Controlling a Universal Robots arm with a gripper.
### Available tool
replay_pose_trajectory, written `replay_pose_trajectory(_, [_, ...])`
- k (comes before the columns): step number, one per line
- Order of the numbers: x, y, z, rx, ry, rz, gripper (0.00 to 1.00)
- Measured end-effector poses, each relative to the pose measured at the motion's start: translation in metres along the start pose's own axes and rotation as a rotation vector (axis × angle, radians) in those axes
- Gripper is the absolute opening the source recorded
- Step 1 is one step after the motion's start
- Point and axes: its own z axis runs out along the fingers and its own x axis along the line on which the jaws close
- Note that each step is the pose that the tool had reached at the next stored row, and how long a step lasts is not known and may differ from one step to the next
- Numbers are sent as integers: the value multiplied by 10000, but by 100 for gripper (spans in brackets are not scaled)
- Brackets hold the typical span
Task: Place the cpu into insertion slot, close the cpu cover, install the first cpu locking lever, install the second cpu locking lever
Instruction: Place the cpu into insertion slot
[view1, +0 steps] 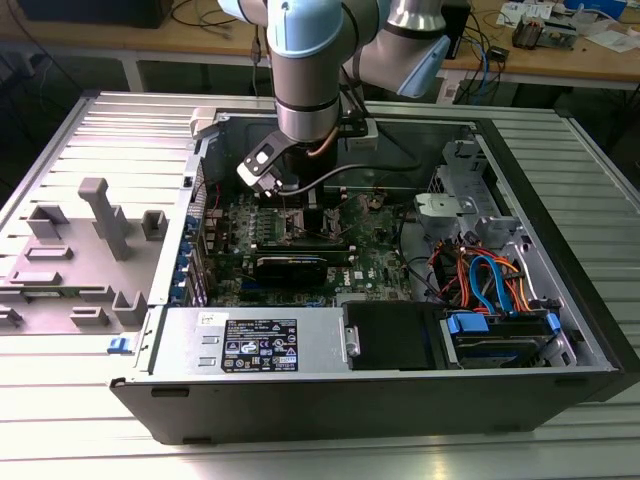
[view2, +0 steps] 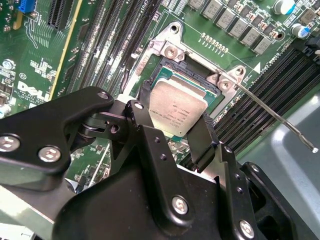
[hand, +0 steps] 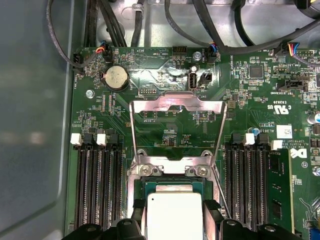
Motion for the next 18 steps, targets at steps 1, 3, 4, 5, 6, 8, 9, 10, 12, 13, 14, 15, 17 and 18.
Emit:
replay_pose_trajectory(1, [0,0,3,1,-1,0,54])
replay_pose_trajectory(3, [0,-1,6,0,0,0,54])
replay_pose_trajectory(4, [0,-1,7,1,-3,30,54])
replay_pose_trajectory(5, [0,-1,7,0,-3,31,54])
replay_pose_trajectory(6, [-1,-1,8,0,-2,32,54])
replay_pose_trajectory(8, [-2,-2,12,-1,-2,33,54])
replay_pose_trajectory(9, [-2,-2,14,0,-2,32,54])
replay_pose_trajectory(10, [-1,-1,18,-1,0,31,54])
replay_pose_trajectory(12, [-2,-3,33,0,-1,31,54])
replay_pose_trajectory(13, [-1,-3,39,0,0,31,54])
replay_pose_trajectory(14, [-2,-4,43,2,1,31,54])
replay_pose_trajectory(15, [-2,-4,44,2,1,32,54])
replay_pose_trajectory(17, [-2,-4,48,0,6,32,54])
replay_pose_trajectory(18, [-2,-4,48,0,6,32,54])
